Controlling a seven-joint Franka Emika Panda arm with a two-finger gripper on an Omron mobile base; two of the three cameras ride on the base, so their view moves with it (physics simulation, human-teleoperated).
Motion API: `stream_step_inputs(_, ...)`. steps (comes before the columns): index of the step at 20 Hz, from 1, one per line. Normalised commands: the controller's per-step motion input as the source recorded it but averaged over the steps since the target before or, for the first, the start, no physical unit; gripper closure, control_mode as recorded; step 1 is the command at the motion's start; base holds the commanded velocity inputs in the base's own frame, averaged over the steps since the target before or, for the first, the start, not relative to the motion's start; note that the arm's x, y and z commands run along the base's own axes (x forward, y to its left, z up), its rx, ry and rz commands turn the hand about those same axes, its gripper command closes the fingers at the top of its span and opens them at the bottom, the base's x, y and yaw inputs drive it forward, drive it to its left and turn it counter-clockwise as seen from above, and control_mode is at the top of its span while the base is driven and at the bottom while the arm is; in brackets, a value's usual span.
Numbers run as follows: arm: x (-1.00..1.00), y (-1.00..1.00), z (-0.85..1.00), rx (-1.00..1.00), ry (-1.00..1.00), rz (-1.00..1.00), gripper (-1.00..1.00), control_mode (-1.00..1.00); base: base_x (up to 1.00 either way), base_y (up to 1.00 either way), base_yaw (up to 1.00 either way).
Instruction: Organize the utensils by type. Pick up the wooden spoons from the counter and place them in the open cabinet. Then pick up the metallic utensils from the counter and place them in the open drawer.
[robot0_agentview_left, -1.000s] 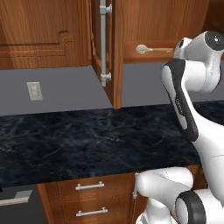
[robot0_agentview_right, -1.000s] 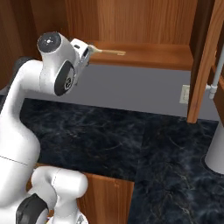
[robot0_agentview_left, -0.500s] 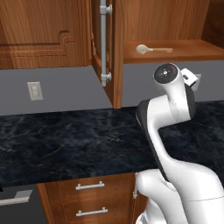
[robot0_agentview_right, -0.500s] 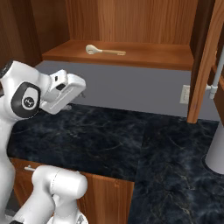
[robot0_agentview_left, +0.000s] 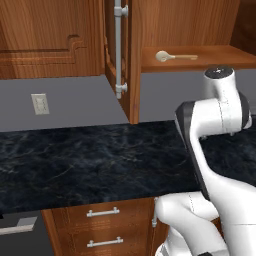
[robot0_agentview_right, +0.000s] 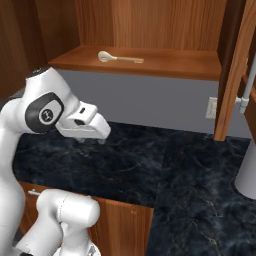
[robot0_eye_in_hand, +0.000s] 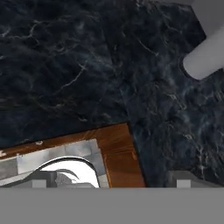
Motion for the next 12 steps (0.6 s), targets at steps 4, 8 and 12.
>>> stream_step_inputs(4, -0.37, -0.02, -0.48, 0.38, -0.09, -0.20, -1.00, -1.00, 0.00, 0.00, 0.00)
stream_step_inputs(8, -0.32, 0.00, -0.58, 0.26, -0.21, -0.16, -1.00, -1.00, 0.00, 0.00, 0.00)
stream_step_inputs(12, -0.26, 0.00, -0.51, 0.07, -0.13, -0.12, -1.00, -1.00, 0.00, 0.00, 0.00)
